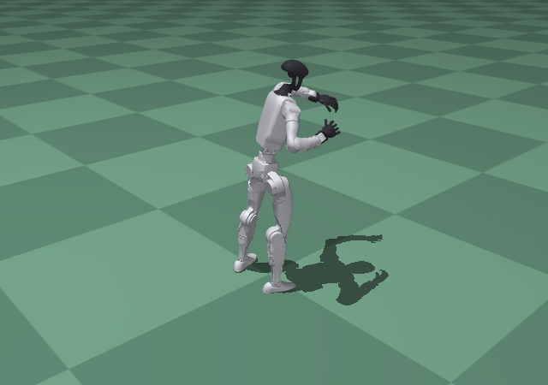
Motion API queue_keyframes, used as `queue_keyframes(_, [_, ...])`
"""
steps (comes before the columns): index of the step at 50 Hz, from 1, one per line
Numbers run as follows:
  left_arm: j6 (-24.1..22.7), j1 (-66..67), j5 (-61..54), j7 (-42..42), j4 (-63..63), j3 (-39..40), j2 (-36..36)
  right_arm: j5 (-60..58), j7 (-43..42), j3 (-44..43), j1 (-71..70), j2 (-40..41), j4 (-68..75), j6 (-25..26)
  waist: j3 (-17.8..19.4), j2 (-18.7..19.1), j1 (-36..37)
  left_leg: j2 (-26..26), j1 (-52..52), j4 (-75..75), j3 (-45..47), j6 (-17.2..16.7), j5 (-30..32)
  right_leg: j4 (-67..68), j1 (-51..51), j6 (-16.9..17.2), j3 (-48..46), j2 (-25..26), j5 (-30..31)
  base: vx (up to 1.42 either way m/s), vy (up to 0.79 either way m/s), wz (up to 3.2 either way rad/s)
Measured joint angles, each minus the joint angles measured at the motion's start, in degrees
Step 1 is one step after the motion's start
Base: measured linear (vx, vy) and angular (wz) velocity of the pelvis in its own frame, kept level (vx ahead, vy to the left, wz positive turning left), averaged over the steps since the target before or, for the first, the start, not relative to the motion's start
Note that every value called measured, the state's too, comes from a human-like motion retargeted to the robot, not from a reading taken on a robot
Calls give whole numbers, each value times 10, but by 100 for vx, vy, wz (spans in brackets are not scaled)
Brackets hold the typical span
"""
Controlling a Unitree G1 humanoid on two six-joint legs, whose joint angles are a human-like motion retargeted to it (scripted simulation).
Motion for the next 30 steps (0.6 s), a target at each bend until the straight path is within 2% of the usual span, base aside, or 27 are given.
queue_keyframes(3, [24, -5, -21, 13, 170, 8, -7, -10, -6, 15, -12, -19, 6, -1, -3, 3, -11, 5, 2, 3, 9, -1, 1, -8, 1, 0, 6, 7, 5, 0, -6, -29])
queue_keyframes(7, [55, -55, -81, 6, 386, 11, -61, -26, -8, 33, -28, -33, 11, 3, -8, 5, -35, 13, 2, -2, 10, -1, 5, -14, 1, 0, 3, 18, 10, -1, -7, -6])
queue_keyframes(10, [57, -122, -91, 15, 435, -12, -103, -20, -8, 33, -27, -34, 11, 5, -12, 5, -52, 19, -1, -9, 2, -1, 10, -15, 0, 0, -7, 24, 12, 0, -4, 20])
queue_keyframes(13, [49, -185, -72, 43, 351, -39, -131, -4, -9, 21, -14, -23, 15, 9, -14, 3, -62, 21, -5, -17, -11, 1, 14, -12, -1, 0, -20, 26, 11, 1, 0, 37])
queue_keyframes(17, [46, -223, -48, 52, 140, -38, -160, 6, -1, -1, 7, 3, 26, 23, -12, -5, -61, 18, -9, -24, -31, 4, 15, -2, -1, 0, -37, 20, 5, 2, 5, 45])
queue_keyframes(23, [30, -161, -54, 22, -170, -14, -149, 13, 0, -20, 26, 23, 27, 36, -4, -5, -38, 2, -6, -18, -48, 10, 6, 23, 3, 0, -44, -5, -11, 4, 10, 27])
queue_keyframes(27, [22, -92, -61, 1, -240, -20, -86, 20, -2, -21, 29, 18, 18, 31, -1, 0, -18, -10, -2, -4, -43, 15, -5, 34, 5, 0, -34, -20, -18, 4, 8, -9])
queue_keyframes(30, [19, -43, -50, -12, -197, -13, -34, 23, 2, -19, 28, 14, 13, 24, -1, 3, -5, -13, 1, 8, -32, 16, -12, 34, 6, 0, -21, -24, -18, 2, 3, -31])
